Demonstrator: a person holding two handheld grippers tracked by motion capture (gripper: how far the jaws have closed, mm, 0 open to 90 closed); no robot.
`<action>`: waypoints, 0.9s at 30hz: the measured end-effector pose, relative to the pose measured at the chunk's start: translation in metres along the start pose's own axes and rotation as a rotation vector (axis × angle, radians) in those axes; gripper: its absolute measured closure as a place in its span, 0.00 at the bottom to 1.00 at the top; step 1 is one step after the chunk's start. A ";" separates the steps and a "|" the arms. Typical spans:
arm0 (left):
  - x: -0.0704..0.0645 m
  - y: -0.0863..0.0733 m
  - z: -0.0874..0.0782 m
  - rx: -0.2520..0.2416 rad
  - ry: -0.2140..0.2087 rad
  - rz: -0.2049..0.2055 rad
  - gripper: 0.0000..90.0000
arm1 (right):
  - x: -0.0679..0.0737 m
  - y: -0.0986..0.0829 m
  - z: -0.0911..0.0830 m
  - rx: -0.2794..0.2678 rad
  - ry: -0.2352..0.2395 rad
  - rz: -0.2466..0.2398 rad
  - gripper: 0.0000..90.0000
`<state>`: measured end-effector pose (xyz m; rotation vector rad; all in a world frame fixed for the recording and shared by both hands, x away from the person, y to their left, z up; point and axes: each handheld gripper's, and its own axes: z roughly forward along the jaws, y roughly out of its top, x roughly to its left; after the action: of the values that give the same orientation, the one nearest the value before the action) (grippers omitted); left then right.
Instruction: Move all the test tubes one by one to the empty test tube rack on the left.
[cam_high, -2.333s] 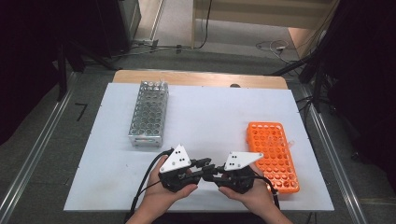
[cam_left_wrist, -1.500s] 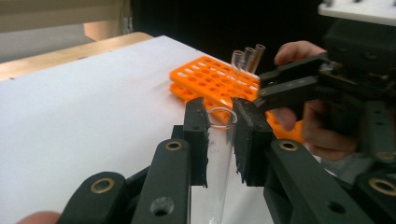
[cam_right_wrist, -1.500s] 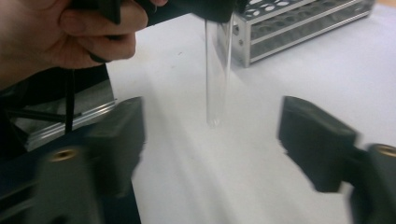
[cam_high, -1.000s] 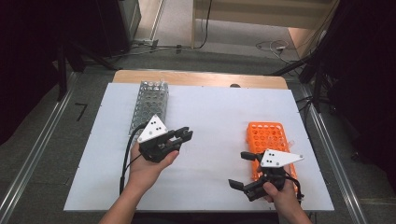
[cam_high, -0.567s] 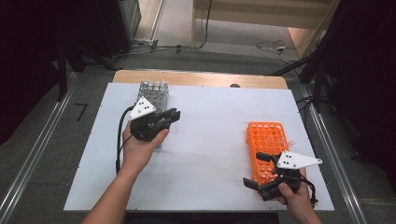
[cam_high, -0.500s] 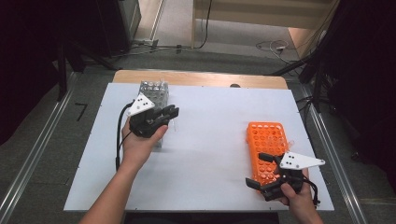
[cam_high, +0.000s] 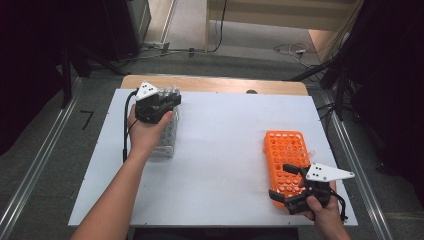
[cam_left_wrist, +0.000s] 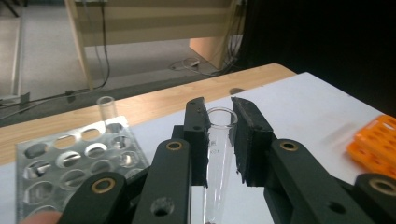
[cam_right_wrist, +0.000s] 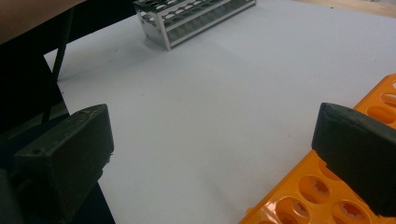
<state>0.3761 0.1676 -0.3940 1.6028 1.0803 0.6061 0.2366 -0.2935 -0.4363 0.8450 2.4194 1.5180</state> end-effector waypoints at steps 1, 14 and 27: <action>0.003 0.001 0.001 -0.004 0.010 -0.006 0.85 | 0.000 0.000 0.000 0.001 -0.002 -0.001 0.00; 0.034 0.014 0.022 -0.032 0.117 -0.028 0.85 | 0.000 0.000 0.001 0.005 0.002 0.000 0.00; 0.046 0.027 0.051 -0.031 0.172 -0.014 0.85 | -0.001 0.000 0.002 0.004 0.005 0.002 0.00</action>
<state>0.4478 0.1825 -0.3909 1.5358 1.2015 0.7590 0.2381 -0.2923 -0.4379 0.8452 2.4272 1.5180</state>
